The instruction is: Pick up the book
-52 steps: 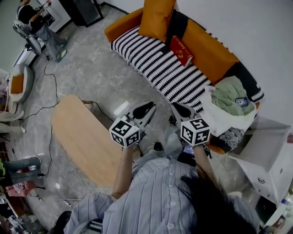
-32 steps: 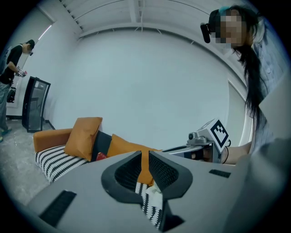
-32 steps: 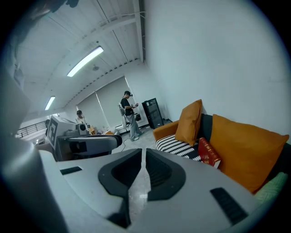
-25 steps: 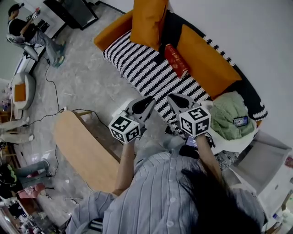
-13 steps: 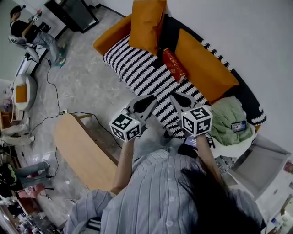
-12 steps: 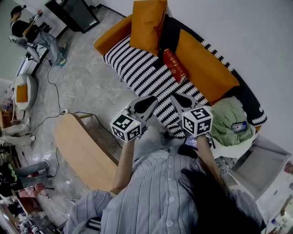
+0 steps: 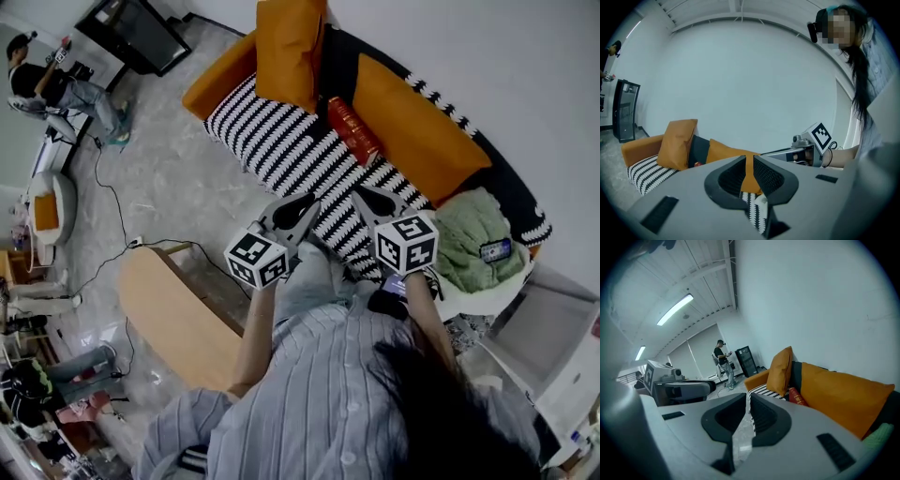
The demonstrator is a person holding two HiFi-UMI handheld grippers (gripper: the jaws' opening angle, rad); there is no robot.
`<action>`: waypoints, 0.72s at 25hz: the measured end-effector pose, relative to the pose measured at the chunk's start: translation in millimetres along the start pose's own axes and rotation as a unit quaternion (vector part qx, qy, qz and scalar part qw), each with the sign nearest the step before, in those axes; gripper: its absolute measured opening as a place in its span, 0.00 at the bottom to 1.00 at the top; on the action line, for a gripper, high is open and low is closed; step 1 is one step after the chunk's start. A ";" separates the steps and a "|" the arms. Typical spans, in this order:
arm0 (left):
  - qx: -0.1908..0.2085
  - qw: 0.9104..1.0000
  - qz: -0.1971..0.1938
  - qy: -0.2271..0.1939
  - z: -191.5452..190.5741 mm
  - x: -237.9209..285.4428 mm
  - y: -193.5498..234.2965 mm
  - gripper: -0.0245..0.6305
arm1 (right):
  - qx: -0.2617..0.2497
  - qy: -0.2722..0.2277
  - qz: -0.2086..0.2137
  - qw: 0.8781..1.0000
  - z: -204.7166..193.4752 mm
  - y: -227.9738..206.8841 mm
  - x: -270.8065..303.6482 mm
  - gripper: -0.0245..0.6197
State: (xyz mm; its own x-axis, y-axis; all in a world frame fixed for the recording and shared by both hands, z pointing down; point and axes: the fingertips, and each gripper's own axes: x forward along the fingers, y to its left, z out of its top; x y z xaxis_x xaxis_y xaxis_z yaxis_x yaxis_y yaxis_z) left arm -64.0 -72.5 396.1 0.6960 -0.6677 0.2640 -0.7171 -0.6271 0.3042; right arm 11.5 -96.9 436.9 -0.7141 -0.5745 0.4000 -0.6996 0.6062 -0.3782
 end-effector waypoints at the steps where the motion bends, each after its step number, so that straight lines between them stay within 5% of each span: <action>1: 0.000 1.000 -0.003 0.000 1.3 4.1 3.8 0.10 | 0.002 0.000 -0.005 1.000 1.8 -3.8 2.6 0.10; 18: 0.023 0.991 -0.091 0.095 12.1 85.2 116.2 0.16 | 0.057 0.008 -0.095 0.994 35.7 -72.5 90.1 0.10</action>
State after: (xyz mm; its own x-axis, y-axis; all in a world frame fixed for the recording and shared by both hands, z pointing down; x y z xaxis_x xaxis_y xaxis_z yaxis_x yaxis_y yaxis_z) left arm -88.5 -207.1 442.9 0.8050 -0.4569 0.3784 -0.5771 -0.7510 0.3211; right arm -3.0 -212.2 470.5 -0.5688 -0.6639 0.4855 -0.8208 0.4208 -0.3862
